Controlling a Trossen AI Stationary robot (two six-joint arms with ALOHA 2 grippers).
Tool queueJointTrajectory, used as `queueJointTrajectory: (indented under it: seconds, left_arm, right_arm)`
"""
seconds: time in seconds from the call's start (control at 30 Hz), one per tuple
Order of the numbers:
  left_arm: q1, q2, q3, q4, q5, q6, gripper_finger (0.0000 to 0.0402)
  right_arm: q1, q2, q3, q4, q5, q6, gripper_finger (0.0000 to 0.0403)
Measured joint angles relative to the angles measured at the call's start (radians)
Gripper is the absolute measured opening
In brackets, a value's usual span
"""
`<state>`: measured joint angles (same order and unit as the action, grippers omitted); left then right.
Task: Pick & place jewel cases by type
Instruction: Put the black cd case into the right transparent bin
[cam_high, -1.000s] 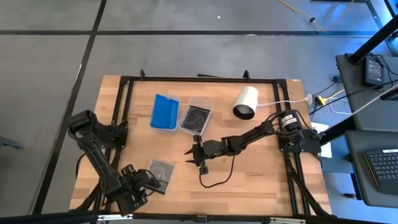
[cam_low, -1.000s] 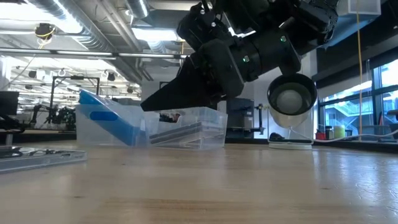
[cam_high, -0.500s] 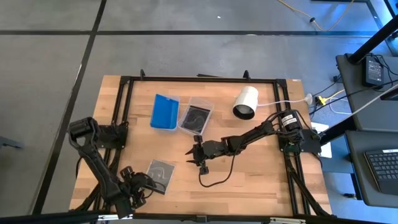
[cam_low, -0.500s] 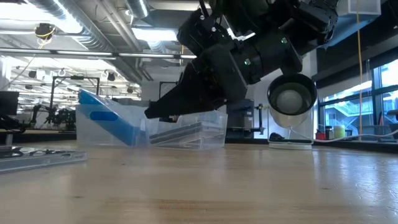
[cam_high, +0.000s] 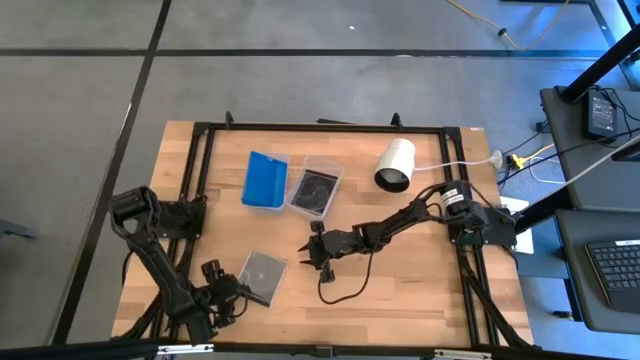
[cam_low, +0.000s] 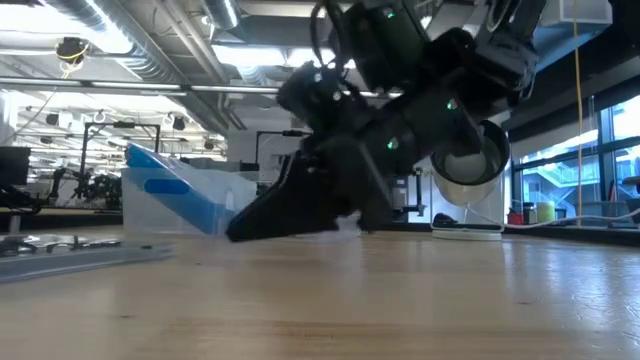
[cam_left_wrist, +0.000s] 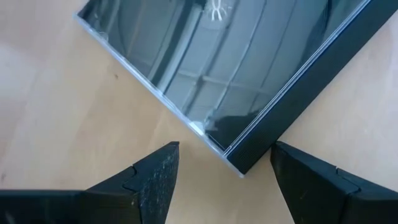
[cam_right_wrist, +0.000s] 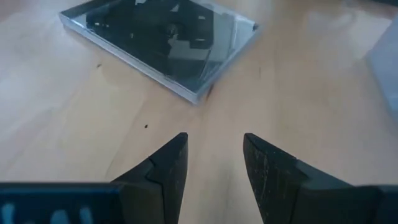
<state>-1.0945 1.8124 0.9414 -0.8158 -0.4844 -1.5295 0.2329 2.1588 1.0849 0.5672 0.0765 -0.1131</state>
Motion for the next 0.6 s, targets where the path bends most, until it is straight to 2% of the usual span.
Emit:
queueJointTrajectory:
  seconds: [0.17, 0.4, 0.53, 0.6]
  left_arm:
    - [0.009, 0.003, -0.003, -0.003, -0.035, 0.007, 0.0248]
    - [0.018, 0.003, -0.004, 0.002, -0.057, 0.006, 0.0221]
    - [0.028, 0.003, -0.004, 0.009, -0.072, 0.008, 0.0203]
    - [0.039, 0.003, -0.004, 0.016, -0.073, 0.021, 0.0195]
  right_arm:
    - [0.000, 0.059, 0.081, -0.012, -0.002, 0.003, 0.0159]
    - [-0.002, 0.110, 0.219, -0.204, -0.007, 0.006, 0.0159]
    - [-0.014, 0.118, 0.258, -0.277, -0.116, 0.011, 0.0159]
    - [-0.018, 0.118, 0.266, -0.303, -0.126, 0.022, 0.0159]
